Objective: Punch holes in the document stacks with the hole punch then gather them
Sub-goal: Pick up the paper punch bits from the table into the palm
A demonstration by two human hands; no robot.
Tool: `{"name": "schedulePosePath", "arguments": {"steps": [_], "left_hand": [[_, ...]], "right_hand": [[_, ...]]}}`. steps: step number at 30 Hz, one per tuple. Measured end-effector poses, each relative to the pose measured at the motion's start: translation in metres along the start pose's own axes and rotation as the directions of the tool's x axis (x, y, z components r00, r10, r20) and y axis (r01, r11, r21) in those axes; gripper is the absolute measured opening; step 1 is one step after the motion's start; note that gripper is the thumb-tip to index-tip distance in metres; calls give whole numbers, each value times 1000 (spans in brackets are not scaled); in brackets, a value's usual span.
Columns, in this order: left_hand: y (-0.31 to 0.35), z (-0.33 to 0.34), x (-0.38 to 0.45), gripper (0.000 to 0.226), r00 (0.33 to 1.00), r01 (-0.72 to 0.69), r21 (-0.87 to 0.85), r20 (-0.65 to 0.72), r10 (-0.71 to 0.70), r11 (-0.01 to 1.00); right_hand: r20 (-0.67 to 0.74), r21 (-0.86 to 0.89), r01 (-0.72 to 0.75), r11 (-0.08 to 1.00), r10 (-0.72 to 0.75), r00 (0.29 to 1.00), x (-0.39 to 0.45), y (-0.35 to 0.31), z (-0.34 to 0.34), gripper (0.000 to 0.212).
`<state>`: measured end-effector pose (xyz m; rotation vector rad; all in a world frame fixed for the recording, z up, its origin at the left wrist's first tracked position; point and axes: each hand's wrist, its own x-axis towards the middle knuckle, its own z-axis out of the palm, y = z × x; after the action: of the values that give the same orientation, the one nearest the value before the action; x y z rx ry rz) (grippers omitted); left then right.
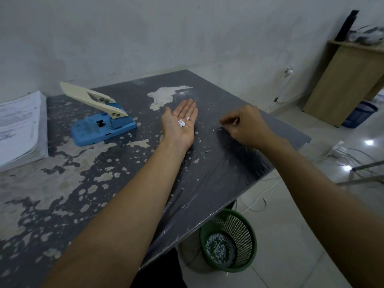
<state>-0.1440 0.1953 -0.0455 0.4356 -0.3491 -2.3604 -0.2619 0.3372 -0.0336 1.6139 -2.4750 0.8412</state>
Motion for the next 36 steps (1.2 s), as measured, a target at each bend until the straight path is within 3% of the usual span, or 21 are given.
{"name": "schedulePosePath", "arguments": {"steps": [8, 14, 28, 36], "left_hand": [[0, -1, 1, 61, 1000, -3, 2, -4, 3, 1000], [0, 0, 0, 61, 1000, -1, 0, 8, 1, 1000], [0, 0, 1, 61, 1000, 0, 8, -2, 0, 1000], [0, -1, 1, 60, 1000, -1, 24, 0, 1, 1000]], "right_hand": [[3, -5, -20, 1000, 20, 1000, 6, 1, 11, 6], [-3, -98, -16, 995, 16, 1000, 15, -7, 22, 13], [-21, -106, 29, 994, -31, 999, 9, -19, 23, 12], [287, -412, 163, 897, -42, 957, 18, -25, 21, 19]]}}
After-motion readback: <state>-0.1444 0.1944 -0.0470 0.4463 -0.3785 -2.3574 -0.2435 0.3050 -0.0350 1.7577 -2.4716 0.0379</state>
